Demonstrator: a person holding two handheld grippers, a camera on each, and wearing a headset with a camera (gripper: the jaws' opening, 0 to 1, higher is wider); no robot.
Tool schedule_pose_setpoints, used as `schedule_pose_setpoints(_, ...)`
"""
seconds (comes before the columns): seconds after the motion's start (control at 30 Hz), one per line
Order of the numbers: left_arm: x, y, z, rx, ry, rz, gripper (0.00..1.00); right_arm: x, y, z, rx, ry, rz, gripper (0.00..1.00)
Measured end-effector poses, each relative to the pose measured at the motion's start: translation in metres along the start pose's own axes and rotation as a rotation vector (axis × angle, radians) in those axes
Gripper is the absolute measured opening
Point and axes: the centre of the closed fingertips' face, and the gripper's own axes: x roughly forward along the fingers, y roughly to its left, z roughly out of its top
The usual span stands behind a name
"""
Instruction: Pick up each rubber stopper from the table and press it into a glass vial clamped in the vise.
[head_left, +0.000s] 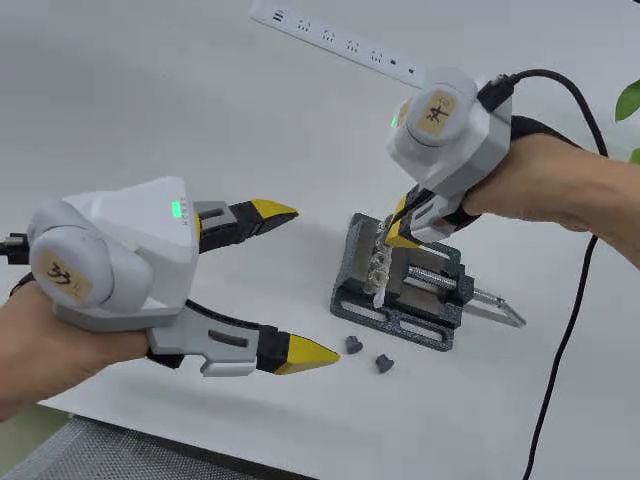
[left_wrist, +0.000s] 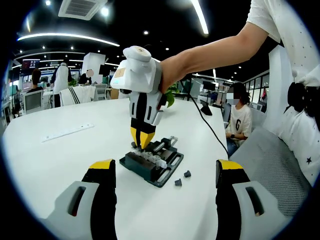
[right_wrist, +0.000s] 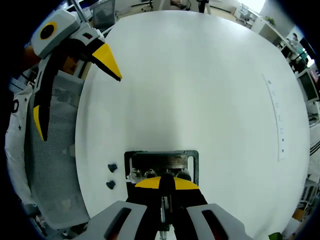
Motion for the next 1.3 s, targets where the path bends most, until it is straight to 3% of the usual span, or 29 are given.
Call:
schedule_pose_setpoints(0.43, 0.003, -0.001, 0.005, 0.009, -0.002, -0.001, 0.81, 0.001, -0.001, -0.001, -0.009, 0.011, -0.001, 0.02)
schedule_pose_setpoints(0.5, 0.004, -0.003, 0.006, 0.014, 0.0, -0.005, 0.81, 0.0, -0.001, -0.002, 0.003, -0.002, -0.009, 0.02)
schedule_pose_setpoints(0.57, 0.003, -0.004, 0.007, 0.013, 0.001, -0.007, 0.82, 0.001, -0.001, -0.001, -0.033, -0.011, -0.018, 0.03)
schedule_pose_setpoints(1.3, -0.003, -0.007, 0.016, 0.035, 0.028, 0.006, 0.81, -0.003, -0.005, -0.002, 0.045, -0.148, -0.059, 0.04)
